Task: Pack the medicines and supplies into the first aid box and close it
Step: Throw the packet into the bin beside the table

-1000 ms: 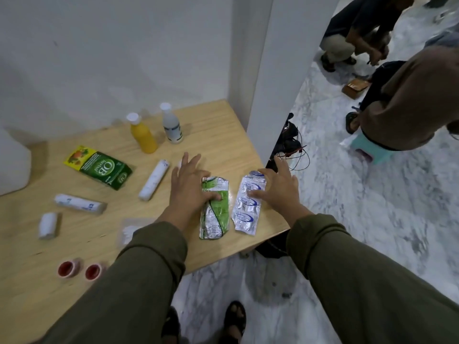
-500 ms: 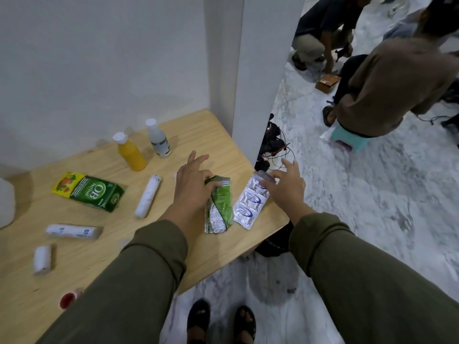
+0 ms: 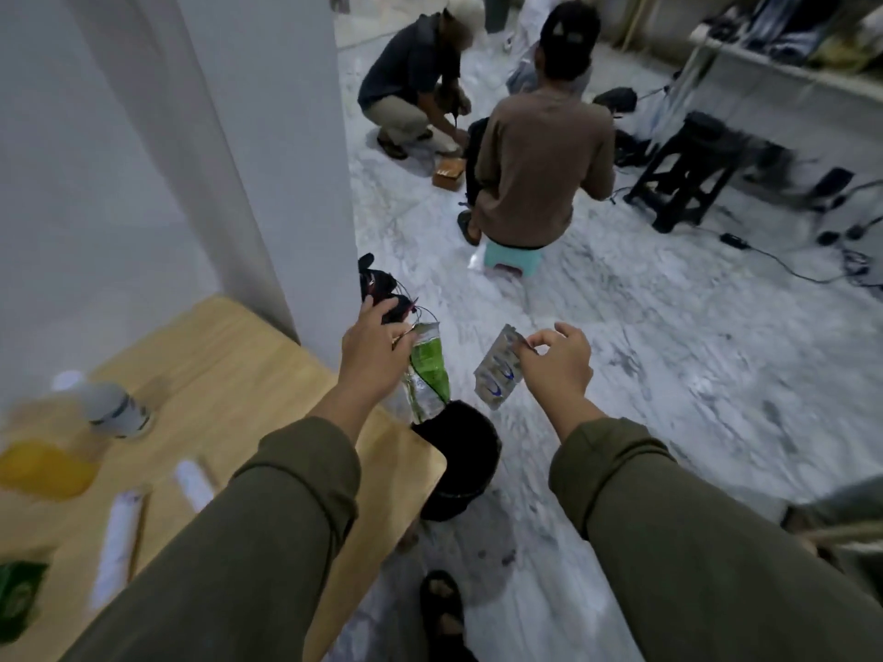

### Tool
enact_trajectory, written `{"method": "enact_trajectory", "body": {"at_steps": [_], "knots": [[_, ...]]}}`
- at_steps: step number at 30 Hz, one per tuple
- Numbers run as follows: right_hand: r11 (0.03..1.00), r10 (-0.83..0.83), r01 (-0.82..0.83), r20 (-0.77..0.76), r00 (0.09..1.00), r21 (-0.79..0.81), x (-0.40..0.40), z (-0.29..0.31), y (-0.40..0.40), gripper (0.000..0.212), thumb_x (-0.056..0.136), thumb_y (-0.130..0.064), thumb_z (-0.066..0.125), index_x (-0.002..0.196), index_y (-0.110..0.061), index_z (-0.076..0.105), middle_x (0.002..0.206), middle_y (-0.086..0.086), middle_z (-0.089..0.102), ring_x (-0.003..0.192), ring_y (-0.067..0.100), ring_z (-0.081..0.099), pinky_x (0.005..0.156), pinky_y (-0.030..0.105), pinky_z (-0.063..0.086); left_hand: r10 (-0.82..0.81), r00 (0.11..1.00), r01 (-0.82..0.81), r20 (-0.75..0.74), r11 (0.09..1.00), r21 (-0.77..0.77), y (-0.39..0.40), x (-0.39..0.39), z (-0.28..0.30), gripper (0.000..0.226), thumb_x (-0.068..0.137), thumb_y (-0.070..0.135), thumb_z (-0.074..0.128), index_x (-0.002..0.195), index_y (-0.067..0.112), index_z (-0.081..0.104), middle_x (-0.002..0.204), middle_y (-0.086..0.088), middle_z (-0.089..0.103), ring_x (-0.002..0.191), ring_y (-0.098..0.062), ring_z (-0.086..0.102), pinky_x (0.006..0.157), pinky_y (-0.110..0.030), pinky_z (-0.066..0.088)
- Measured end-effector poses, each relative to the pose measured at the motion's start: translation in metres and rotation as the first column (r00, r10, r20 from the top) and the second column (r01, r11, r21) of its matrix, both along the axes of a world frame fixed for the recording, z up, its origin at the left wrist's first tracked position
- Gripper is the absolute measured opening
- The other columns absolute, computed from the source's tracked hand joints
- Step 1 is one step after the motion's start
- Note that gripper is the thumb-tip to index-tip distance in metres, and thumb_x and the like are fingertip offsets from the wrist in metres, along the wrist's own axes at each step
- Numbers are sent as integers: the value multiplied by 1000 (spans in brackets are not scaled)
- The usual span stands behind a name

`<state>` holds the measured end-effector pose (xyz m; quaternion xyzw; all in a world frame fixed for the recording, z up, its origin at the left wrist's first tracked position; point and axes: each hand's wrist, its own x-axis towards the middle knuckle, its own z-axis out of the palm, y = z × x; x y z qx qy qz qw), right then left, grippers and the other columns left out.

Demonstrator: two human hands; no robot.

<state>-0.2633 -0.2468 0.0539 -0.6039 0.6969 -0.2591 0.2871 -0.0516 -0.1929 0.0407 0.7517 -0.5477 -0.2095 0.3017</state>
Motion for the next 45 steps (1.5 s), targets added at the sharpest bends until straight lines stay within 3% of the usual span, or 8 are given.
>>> {"method": "enact_trajectory", "body": {"at_steps": [4,10,14,17,23,31,35,45], "knots": [[998,-23,25,-33,999,63,-13,-49,-33,13,87,-29,62,86,-17,67,141,4,40,135,20,32,104,39,26,-10,998,14,-61,998,68,-51,-18,-48,36,94,26,54,123,5,59,144,-2,48,147,-19,14,113,-39,25],[987,-20,29,-57,998,157,-20,-144,-67,11,86,-27,63,85,-17,67,141,6,41,135,24,34,104,42,28,-42,998,58,-54,933,354,-107,-37,-139,34,93,36,52,120,18,63,149,5,38,142,-14,26,112,-42,28],[976,-26,36,-49,998,214,-22,-191,-71,12,86,-28,64,81,-17,65,141,6,41,135,24,35,107,43,30,-83,995,101,-60,889,447,-121,-46,-169,34,95,36,49,120,18,64,154,-1,29,146,-17,14,113,-33,19],[965,-22,34,-48,999,259,-23,-213,-74,7,85,-25,64,79,-21,63,141,5,39,136,24,32,108,44,30,-138,989,146,-55,837,527,-129,-50,-184,37,95,39,49,129,25,57,157,-3,23,147,-21,8,114,-36,18],[920,47,-37,-16,999,391,-17,-235,-72,35,82,-42,67,108,-19,64,148,5,30,140,23,25,112,50,26,-291,955,174,52,695,698,-135,-53,-196,58,91,46,53,145,35,33,160,-2,8,148,-28,-4,114,-49,17],[927,127,-112,-19,992,359,-8,-195,-78,61,84,-44,64,137,-24,43,156,7,17,145,26,13,115,52,22,-239,966,120,97,749,652,-127,-46,-163,86,85,46,62,150,32,6,160,-1,8,148,-26,-2,113,-53,20],[940,173,-154,-36,984,305,1,-145,-79,64,84,-43,63,140,-23,38,156,8,18,145,25,12,116,49,19,-166,983,92,78,816,570,-114,-35,-112,93,83,41,67,150,28,4,160,-1,9,148,-25,-1,114,-54,19],[954,283,-282,8,959,98,62,-3,-36,65,83,-44,64,140,-26,38,155,6,22,144,22,16,115,47,22,-13,979,-63,201,928,368,-34,20,30,95,81,41,69,151,25,6,155,-5,23,144,-26,13,110,-50,27]]}}
